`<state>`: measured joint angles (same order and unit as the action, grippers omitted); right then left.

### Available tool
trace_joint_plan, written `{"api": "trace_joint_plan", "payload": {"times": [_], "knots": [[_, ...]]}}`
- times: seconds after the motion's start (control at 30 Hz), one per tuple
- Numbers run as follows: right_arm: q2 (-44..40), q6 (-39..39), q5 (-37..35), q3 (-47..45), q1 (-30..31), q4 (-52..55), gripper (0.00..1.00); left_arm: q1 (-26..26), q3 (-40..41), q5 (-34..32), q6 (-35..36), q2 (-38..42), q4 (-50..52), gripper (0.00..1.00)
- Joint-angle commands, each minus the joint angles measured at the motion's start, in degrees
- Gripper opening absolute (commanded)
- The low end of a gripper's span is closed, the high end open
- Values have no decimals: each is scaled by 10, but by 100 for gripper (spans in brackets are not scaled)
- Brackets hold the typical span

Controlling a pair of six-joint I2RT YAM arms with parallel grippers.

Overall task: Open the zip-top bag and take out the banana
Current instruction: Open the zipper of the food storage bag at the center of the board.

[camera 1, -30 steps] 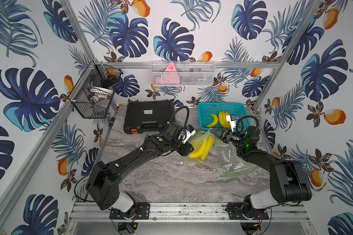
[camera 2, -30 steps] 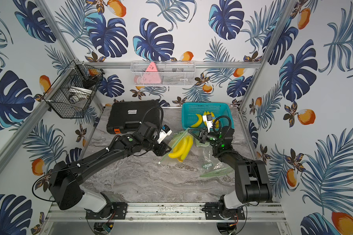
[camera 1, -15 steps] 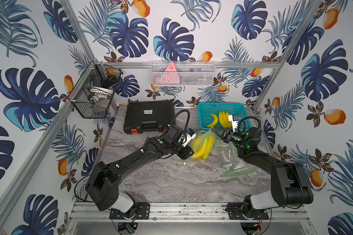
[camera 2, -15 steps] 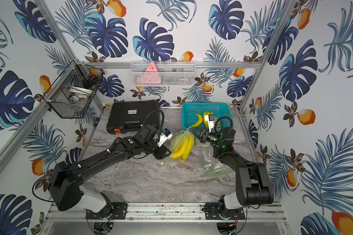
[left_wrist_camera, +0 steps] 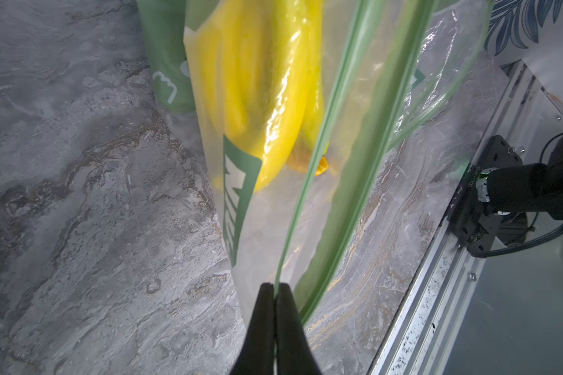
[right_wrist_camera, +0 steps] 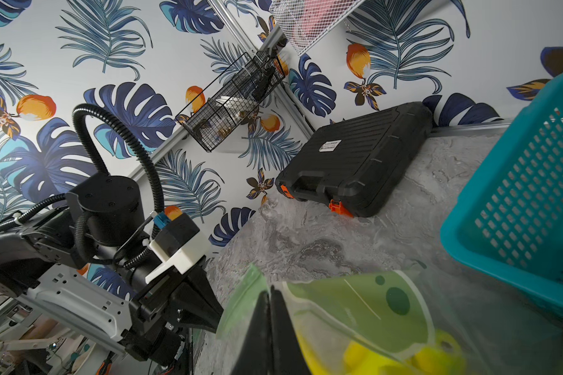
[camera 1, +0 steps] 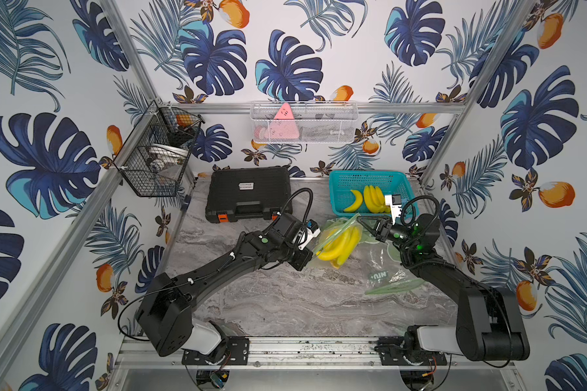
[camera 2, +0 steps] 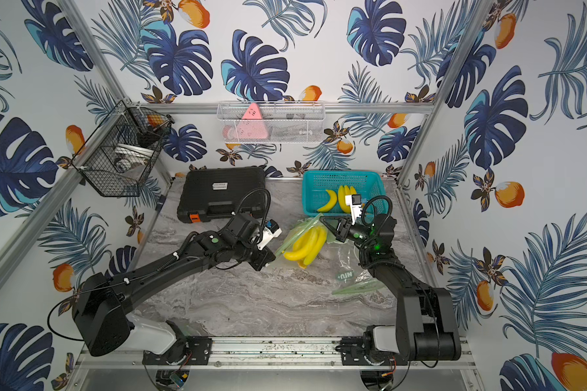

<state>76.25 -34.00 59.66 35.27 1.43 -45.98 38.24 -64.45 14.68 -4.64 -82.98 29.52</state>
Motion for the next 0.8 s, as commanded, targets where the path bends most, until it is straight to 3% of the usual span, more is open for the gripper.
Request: {"api": "trace_joint_plan", "payload": {"times": [0.0,0.07,0.17,0.27,0.37,0.5,0.77], "knots": [[-35,87,-56,17,0,206,37,1,-26,-44,-7,-1,5,0],[-76,142,-129,44,1,371,54,3,-47,-56,-17,0,2,0],[-145,169,-218,65,2,514,63,18,-69,-68,-24,-5,1,0],[-229,166,-293,75,2,592,72,46,-81,-87,-24,-17,-3,0],[-282,147,-280,82,5,623,71,72,-85,-107,-29,-34,-9,0],[-304,161,-267,108,48,709,61,89,-83,-113,-44,-42,-24,0],[-355,149,-357,73,264,762,54,99,-87,-138,-64,-59,-25,0]]}}
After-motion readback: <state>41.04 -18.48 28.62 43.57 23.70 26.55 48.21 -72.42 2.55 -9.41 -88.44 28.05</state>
